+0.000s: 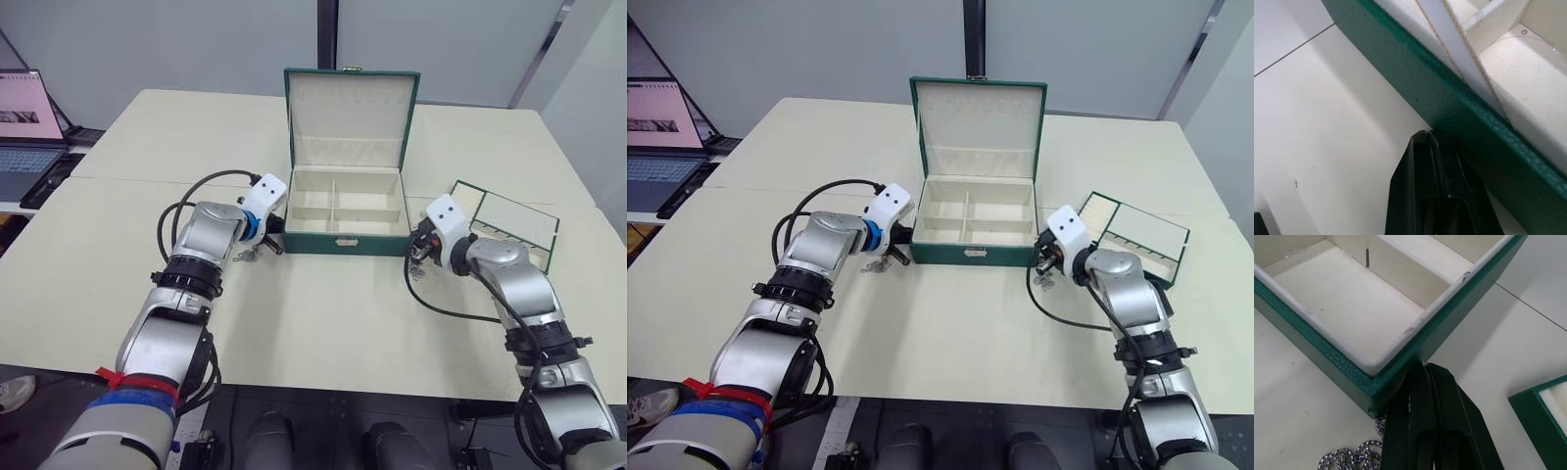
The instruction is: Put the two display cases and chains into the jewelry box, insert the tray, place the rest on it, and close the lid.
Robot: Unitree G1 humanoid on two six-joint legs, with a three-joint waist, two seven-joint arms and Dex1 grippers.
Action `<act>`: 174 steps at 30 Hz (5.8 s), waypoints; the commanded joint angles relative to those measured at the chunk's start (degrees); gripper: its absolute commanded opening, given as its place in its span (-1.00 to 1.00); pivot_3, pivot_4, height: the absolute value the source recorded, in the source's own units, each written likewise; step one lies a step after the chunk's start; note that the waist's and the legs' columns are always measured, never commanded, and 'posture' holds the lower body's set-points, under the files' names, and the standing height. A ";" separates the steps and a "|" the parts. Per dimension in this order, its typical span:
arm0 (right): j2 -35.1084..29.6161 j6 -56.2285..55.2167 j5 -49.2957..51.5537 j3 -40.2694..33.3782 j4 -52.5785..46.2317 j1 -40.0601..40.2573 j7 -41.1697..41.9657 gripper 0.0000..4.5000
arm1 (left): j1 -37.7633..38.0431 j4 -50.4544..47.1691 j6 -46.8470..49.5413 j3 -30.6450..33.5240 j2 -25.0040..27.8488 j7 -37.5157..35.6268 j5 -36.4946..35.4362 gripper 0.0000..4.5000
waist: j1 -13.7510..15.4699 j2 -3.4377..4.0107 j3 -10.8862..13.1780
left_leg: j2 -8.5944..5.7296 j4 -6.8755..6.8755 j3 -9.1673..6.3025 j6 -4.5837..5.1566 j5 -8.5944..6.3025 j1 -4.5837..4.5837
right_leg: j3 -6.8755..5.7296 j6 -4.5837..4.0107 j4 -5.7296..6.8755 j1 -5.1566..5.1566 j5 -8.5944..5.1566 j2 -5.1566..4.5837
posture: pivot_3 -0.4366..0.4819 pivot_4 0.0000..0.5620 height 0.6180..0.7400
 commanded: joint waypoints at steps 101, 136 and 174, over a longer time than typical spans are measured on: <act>-26.66 14.59 58.76 -17.64 -55.34 16.21 -10.57 0.98 | 41.14 -48.14 19.07 34.99 20.14 17.76 -36.53 1.00 | -0.49 -0.12 -0.08 | 0.01 -0.63 -0.24 0.14 -0.14 0.03 | 0.00 -0.07 -0.62 0.17 0.03 0.01 | -0.05 -0.47 0.95; -32.31 15.03 61.37 -17.60 -52.72 13.06 -12.68 1.00 | 33.95 -29.41 7.12 25.45 10.76 25.29 -23.12 0.49 | -0.41 -0.15 -0.10 | 0.01 -0.62 -0.20 0.02 -0.06 0.04 | -0.01 -0.07 -0.56 0.19 0.03 -0.01 | -0.05 -0.47 0.95; -33.24 10.69 60.54 -25.63 -48.71 19.34 -4.88 1.00 | 30.92 -53.00 20.10 31.38 21.11 27.58 -23.51 -0.99 | -0.41 -0.18 -0.10 | 0.01 -0.62 -0.21 0.01 -0.05 0.03 | -0.01 -0.06 -0.58 0.20 0.03 0.00 | -0.05 -0.47 0.95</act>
